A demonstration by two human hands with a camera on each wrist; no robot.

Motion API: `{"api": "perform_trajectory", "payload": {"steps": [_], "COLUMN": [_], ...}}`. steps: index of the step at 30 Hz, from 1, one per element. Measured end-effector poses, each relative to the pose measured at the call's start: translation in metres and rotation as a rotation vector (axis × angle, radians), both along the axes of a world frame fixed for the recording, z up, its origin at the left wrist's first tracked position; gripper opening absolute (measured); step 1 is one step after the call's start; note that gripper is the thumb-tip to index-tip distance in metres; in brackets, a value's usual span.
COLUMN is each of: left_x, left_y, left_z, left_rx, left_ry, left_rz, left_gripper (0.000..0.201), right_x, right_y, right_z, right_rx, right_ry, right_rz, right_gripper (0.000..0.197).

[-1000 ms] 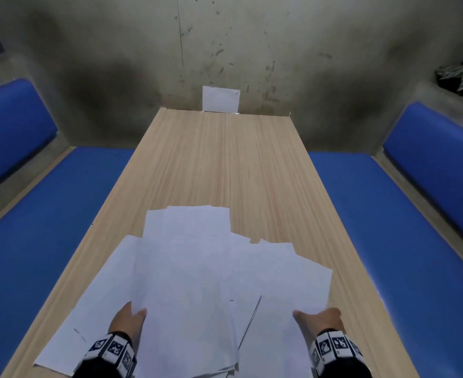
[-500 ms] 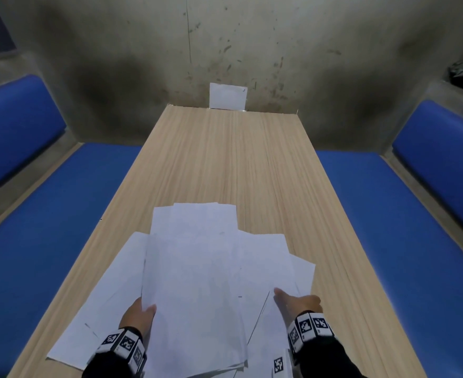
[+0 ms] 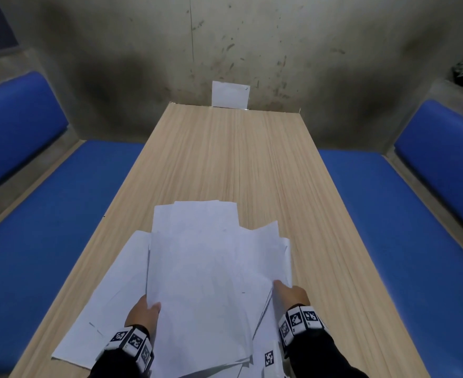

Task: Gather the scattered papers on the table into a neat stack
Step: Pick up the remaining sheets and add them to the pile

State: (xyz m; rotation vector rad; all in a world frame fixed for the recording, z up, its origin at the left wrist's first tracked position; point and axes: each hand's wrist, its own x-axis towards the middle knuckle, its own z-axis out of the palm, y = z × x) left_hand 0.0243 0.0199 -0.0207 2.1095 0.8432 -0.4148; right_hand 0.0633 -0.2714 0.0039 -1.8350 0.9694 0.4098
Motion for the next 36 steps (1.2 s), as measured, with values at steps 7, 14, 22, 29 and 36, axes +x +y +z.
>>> {"api": "perform_trajectory", "payload": {"steps": [7, 14, 22, 29, 36], "left_x": [-0.005, -0.007, -0.007, 0.003, 0.007], "left_y": [-0.014, -0.025, -0.03, -0.042, -0.063], "left_z": [-0.001, 0.004, 0.032, 0.113, 0.157], "left_rx": [-0.064, -0.103, -0.164, -0.327, -0.528], "left_ry": [0.012, 0.009, -0.149, -0.476, -0.605], "left_rz": [-0.005, -0.025, 0.036, 0.011, -0.141], "left_gripper": [0.043, 0.04, 0.041, 0.029, 0.033], "right_x": [-0.006, 0.005, -0.02, -0.012, 0.003], "right_y": [0.011, -0.041, -0.111, -0.113, -0.059], "right_z": [0.006, 0.068, 0.211, 0.214, 0.149], "right_rx": [0.026, -0.238, -0.206, 0.268, 0.615], "right_ry": [-0.078, -0.425, -0.894, -0.858, -0.737], "right_rz": [0.11, 0.061, 0.155, 0.179, 0.236], "right_gripper": [0.023, 0.011, 0.012, 0.009, 0.085]}}
